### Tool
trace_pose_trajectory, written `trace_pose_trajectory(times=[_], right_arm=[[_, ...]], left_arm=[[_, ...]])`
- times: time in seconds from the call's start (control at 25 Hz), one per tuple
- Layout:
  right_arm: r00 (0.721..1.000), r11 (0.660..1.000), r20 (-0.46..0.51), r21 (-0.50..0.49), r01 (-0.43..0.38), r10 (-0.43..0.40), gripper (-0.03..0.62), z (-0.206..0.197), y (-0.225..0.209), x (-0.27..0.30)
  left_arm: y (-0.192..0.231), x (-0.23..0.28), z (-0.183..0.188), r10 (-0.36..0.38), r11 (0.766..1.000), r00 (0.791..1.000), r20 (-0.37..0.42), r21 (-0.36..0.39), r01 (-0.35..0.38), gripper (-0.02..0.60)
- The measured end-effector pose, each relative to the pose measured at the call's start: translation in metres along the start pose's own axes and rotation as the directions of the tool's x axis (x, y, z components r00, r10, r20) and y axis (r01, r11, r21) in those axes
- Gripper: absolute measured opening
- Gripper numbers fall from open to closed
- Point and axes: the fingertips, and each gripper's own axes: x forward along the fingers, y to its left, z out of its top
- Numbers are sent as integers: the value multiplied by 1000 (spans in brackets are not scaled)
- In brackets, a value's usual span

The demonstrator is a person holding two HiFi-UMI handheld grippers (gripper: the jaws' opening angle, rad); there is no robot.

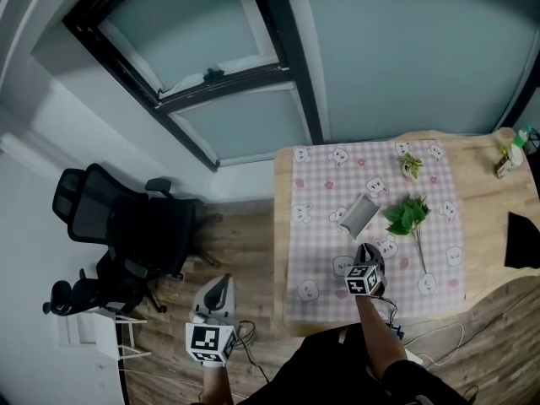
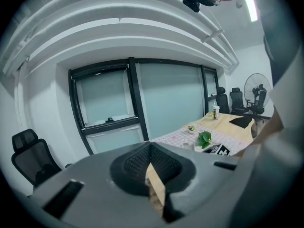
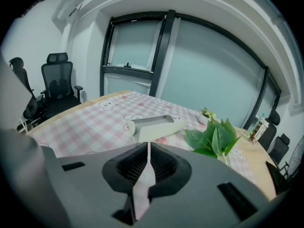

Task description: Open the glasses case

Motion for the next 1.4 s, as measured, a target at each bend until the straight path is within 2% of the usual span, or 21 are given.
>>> trace_pose_trajectory(times=[0.12,0.2,0.28,0.44,0.6,0.68,0.76,0.88,1.4], right_arm=[[994,1000,104,1,12,-12,32,31,-22,-23],[976,1000,215,3,16,-16,32,66,-39,-51],[940,1000,342,25,2,-11,32,107,-55,-91],[839,994,543,87,-64,7,26,175,-76,-195],[778,970,628,184,-159,9,26,201,-91,-274],[757,969,654,173,-174,19,26,212,-95,-299],[749,971,663,171,-168,13,26,217,-102,-310],[755,968,656,196,-156,-11,26,213,-113,-311],[777,974,630,184,-130,-15,17,204,-122,-311]], left_arm=[[-6,3,7,-1,1000,1000,30,-9,1,0],[-11,6,13,-11,1000,999,53,-4,11,0],[-18,10,19,-25,1000,997,72,-11,26,0],[-35,20,31,-63,997,993,95,-33,66,0],[-54,32,43,-94,995,985,144,-25,98,0],[-64,38,47,-122,992,981,154,-23,127,0],[-72,43,52,-151,988,975,161,-15,155,0],[-82,47,59,-174,984,970,171,0,177,0],[-89,56,64,-188,982,968,168,5,190,0]])
